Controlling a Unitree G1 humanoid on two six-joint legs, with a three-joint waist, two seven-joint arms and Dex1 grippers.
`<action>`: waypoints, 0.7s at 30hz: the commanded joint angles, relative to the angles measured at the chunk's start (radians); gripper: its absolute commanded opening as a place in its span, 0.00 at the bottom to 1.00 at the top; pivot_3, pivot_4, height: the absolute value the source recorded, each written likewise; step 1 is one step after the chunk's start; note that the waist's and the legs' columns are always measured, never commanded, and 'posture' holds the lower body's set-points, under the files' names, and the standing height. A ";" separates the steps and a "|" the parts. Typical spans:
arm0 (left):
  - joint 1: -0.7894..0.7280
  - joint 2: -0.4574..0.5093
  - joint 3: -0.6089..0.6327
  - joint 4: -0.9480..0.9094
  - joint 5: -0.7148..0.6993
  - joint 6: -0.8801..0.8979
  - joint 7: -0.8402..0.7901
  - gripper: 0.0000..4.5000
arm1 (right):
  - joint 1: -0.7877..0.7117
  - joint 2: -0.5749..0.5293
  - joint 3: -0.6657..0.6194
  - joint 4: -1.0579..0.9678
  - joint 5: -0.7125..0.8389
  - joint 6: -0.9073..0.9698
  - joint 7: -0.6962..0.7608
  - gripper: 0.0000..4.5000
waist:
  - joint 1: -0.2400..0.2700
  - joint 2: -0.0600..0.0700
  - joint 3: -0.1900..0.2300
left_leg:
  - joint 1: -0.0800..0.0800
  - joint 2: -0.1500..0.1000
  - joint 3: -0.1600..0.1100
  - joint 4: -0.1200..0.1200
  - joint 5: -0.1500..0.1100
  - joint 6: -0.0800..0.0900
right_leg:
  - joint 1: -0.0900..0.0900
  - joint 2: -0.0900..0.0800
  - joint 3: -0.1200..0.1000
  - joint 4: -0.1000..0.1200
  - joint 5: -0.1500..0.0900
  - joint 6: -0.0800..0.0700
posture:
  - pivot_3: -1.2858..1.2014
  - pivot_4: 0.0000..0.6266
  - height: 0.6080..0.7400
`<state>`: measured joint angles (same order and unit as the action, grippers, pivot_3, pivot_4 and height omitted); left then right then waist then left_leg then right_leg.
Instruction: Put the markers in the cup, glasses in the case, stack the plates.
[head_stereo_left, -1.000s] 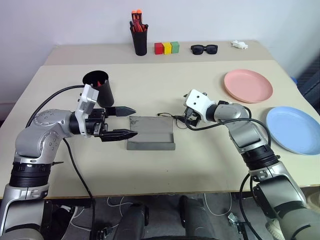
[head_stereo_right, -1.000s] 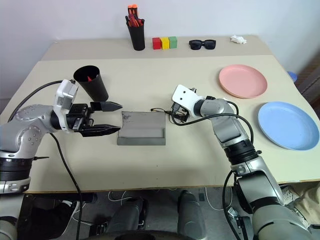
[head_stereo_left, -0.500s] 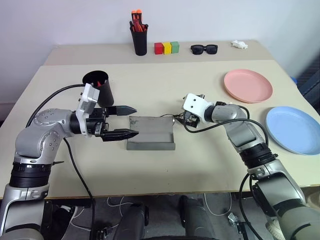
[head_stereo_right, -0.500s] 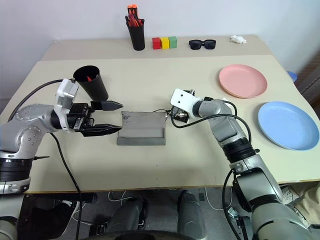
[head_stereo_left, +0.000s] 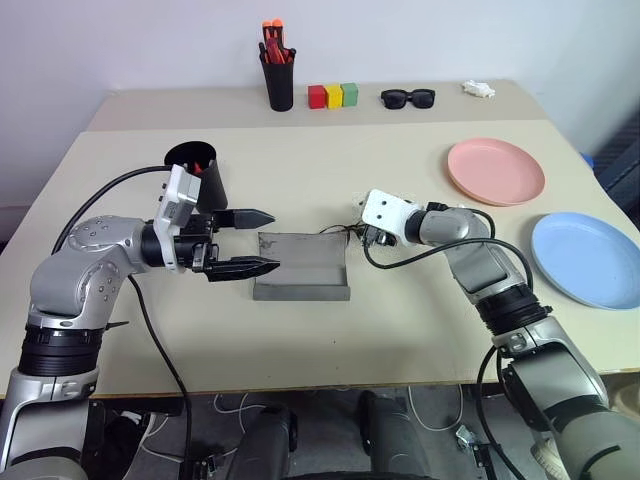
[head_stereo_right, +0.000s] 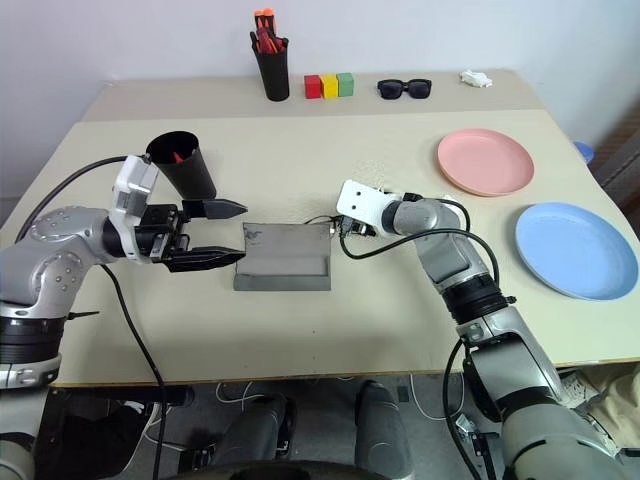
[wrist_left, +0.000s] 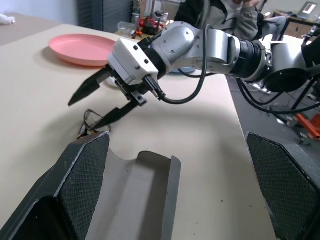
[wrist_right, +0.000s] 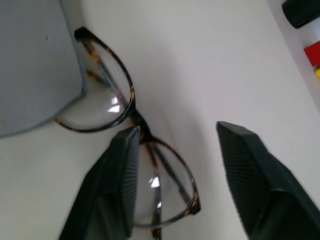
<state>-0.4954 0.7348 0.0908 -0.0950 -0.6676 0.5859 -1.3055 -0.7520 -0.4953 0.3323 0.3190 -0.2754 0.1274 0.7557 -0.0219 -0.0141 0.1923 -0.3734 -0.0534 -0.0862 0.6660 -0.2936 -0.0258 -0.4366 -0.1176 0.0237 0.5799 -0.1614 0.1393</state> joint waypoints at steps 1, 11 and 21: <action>-0.022 0.001 0.001 -0.031 -0.023 0.005 -0.001 1.00 | -0.029 -0.028 0.020 -0.024 -0.051 -0.043 0.002 0.61 | 0.000 0.000 0.000 | 0.000 0.000 0.000 0.000 0.000 0.000 | 0.000 0.000 0.000 0.000 0.000 0.000 | 0.52 0.24 1.00; -0.019 -0.003 0.006 -0.029 -0.021 0.004 -0.004 1.00 | -0.093 -0.037 0.099 0.013 -0.175 -0.125 -0.002 0.61 | -0.010 0.000 0.000 | 0.000 0.000 0.000 0.000 0.000 0.000 | 0.000 0.000 0.000 0.000 0.000 0.000 | 0.52 0.24 1.00; -0.009 0.000 0.014 -0.039 -0.024 0.008 0.001 1.00 | -0.126 -0.020 0.138 0.086 -0.246 -0.217 -0.032 0.61 | -0.023 0.000 0.000 | 0.000 0.000 0.000 -0.001 0.000 -0.001 | -0.001 0.000 0.000 0.000 0.000 0.000 | 0.52 0.24 1.00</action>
<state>-0.5039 0.7309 0.0897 -0.1010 -0.6683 0.6003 -1.3051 -0.8404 -0.5179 0.4667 0.4109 -0.5014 -0.0552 0.7420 -0.0444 -0.0140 0.1923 -0.3739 -0.0535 -0.0863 0.6649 -0.2932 -0.0263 -0.4380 -0.1177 0.0238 0.5799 -0.1615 0.1393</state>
